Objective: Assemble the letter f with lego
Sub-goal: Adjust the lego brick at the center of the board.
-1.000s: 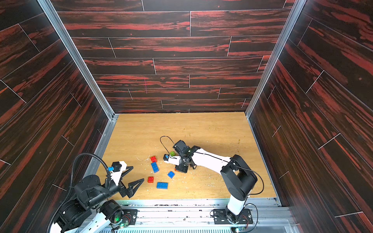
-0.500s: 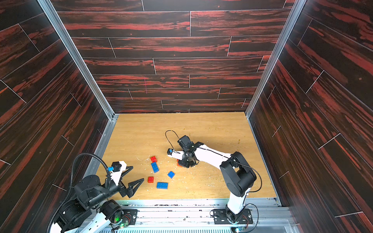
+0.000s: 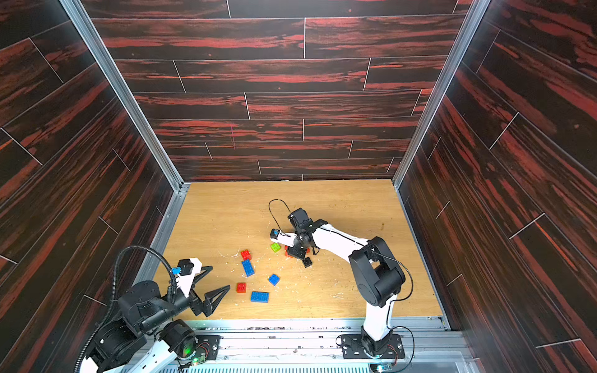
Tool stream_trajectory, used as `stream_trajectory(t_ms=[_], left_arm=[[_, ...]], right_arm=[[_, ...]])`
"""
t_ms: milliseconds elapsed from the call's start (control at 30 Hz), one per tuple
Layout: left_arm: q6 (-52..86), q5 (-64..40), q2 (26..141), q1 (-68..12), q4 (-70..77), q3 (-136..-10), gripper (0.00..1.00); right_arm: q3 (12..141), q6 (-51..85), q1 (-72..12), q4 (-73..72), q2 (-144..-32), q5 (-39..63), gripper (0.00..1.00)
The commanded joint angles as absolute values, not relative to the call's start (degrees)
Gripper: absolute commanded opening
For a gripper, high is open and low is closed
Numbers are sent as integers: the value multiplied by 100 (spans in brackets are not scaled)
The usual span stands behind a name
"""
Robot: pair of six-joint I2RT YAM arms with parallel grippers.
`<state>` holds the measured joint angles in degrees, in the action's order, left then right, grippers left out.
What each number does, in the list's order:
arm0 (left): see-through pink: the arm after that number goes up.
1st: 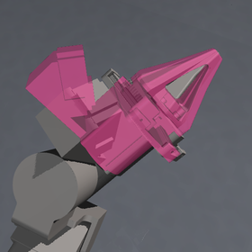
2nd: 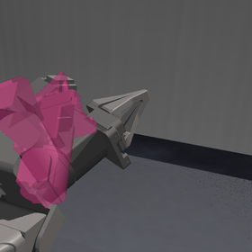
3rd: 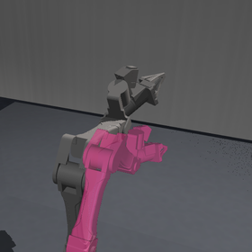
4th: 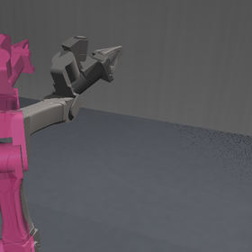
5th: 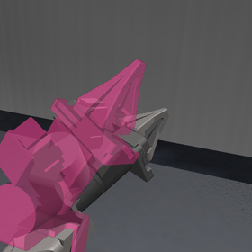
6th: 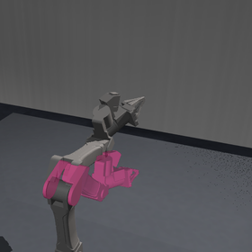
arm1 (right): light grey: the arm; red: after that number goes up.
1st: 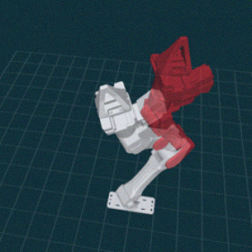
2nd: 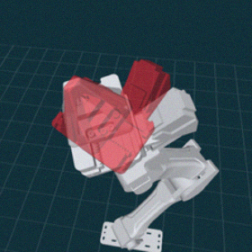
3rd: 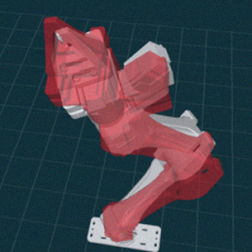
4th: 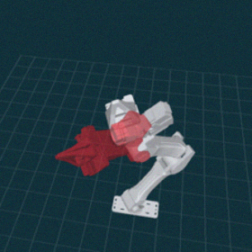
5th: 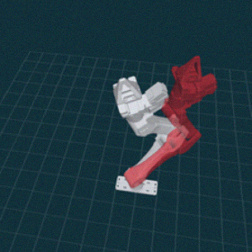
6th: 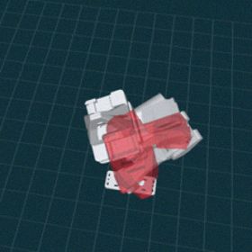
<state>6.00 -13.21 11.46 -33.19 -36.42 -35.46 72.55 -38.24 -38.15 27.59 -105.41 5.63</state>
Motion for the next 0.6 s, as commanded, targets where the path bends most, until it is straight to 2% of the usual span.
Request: stream_trajectory(t_ms=[0, 267, 467, 567], left_arm=[[582, -1284, 1105, -3349, -3621, -3481, 100], [588, -1296, 1107, -3344, -3615, -3476, 100], [580, -1305, 1097, -3350, -3613, -3479, 100], [580, -1302, 1098, -3357, -3616, -3480, 100]], right_arm=[[7088, -4012, -3902, 2842, -10320, 843, 21], [6758, -4059, -4469, 2887, -10039, 369, 21], [6434, -4201, -4518, 2765, -9804, 382, 22], [6425, -4350, -4517, 2804, -9799, 472, 17]])
